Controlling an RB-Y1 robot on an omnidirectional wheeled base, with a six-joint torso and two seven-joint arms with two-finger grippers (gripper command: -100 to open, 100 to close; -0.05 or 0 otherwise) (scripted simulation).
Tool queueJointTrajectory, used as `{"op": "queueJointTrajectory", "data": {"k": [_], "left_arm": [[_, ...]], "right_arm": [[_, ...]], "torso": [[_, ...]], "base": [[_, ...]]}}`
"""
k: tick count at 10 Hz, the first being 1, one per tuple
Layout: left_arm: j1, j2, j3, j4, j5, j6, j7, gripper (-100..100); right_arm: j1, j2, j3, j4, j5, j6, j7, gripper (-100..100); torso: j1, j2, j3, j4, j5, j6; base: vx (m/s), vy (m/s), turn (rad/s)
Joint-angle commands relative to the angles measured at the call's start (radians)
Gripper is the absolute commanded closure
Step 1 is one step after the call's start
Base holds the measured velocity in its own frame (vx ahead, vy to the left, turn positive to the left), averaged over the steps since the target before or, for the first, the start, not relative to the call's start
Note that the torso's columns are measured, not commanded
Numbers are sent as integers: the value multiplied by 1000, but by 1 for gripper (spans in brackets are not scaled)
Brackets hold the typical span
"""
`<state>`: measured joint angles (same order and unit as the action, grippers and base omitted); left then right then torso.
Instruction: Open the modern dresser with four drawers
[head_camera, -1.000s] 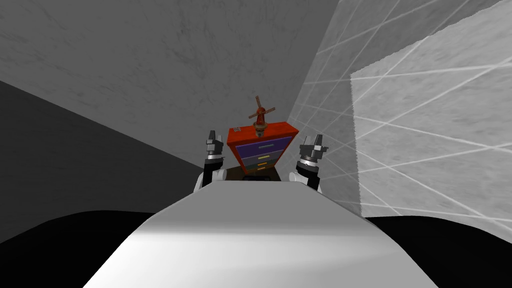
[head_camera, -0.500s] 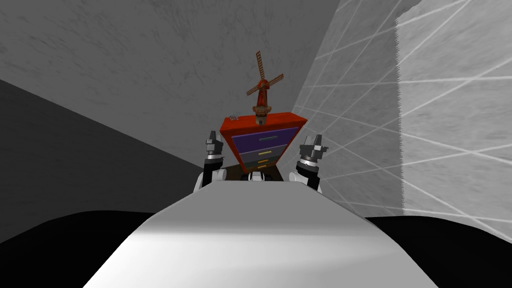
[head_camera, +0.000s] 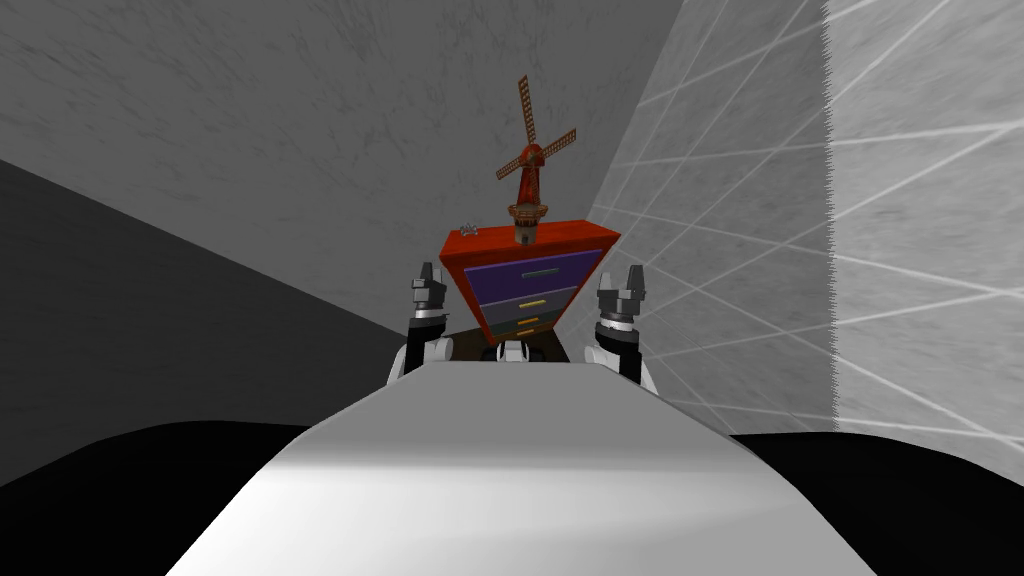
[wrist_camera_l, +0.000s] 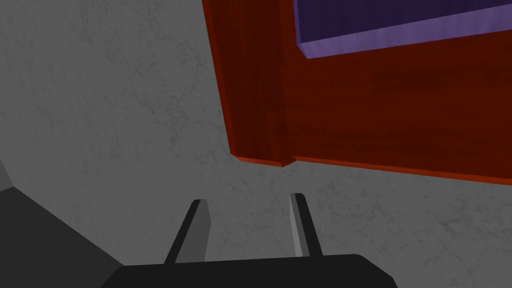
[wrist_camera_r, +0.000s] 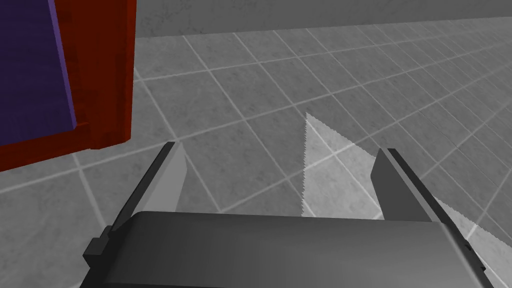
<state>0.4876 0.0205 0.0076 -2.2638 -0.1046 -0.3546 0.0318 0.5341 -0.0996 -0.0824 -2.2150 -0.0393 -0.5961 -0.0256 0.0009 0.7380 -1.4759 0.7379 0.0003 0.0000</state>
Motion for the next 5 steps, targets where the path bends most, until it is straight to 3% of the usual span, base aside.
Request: {"op": "queueJointTrajectory", "data": {"k": [1, 5], "left_arm": [[0, 0, 0, 0, 0, 0, 0, 0], [0, 0, 0, 0, 0, 0, 0, 0]], "right_arm": [[-13, -51, -14, 18, 50, 4, 62, -100], [-35, -99, -40, 48, 155, 8, 178, -100]], "torso": [[0, 0, 0, 0, 0, 0], [0, -1, 0, 0, 0, 0]], "base": [[1, 63, -11], [5, 83, -14]]}}
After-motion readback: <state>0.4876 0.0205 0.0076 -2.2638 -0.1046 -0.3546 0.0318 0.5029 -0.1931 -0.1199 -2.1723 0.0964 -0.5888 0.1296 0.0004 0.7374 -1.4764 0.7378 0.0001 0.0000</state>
